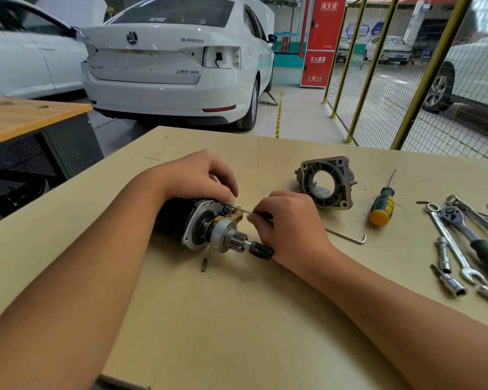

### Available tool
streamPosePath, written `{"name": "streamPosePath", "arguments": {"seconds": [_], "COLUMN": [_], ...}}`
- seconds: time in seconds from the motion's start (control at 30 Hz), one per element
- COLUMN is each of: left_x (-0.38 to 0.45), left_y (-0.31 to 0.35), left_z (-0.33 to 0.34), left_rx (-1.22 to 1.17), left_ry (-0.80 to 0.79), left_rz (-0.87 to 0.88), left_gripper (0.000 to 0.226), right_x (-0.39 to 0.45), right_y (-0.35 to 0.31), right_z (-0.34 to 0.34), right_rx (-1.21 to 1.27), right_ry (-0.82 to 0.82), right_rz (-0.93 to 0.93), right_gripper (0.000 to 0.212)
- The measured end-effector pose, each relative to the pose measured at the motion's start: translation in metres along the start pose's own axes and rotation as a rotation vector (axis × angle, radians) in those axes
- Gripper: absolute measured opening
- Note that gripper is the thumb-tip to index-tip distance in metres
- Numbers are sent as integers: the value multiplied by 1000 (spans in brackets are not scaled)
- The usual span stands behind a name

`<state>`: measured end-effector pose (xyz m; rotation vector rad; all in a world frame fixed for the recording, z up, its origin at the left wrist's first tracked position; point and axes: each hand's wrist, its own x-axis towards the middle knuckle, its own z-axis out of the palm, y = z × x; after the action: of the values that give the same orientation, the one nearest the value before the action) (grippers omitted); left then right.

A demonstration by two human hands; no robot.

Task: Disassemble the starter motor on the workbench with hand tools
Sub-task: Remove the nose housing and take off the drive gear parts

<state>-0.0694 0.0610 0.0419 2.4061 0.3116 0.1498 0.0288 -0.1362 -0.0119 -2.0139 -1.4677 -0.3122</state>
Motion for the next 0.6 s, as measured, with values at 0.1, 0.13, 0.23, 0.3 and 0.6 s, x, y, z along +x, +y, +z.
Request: {"name": "streamPosePath", "arguments": {"seconds": [0.1, 0.13, 0.23, 0.3, 0.6], "left_x": [0, 0, -1, -2, -1], "left_y": [0, 1, 3, 5, 15], "left_z": [-1, -1, -2, -3, 1], "left_rx": [-55, -62, -75, -58, 64], "left_ry": [-80, -106, -160, -207, -269], "left_rz": [32, 39, 52, 61, 95], "left_gripper": [12, 9, 16, 19, 12], "right_x": [1, 1, 1, 1, -2], "right_y": [2, 2, 4, 7, 5], "right_z": [1, 1, 2, 2, 2], "right_rx": [24, 32, 56, 100, 319], "right_ry": [56, 71, 110, 147, 173], "right_rz": [-35, -52, -99, -111, -76], "right_gripper": [14, 13, 12, 11, 25]}}
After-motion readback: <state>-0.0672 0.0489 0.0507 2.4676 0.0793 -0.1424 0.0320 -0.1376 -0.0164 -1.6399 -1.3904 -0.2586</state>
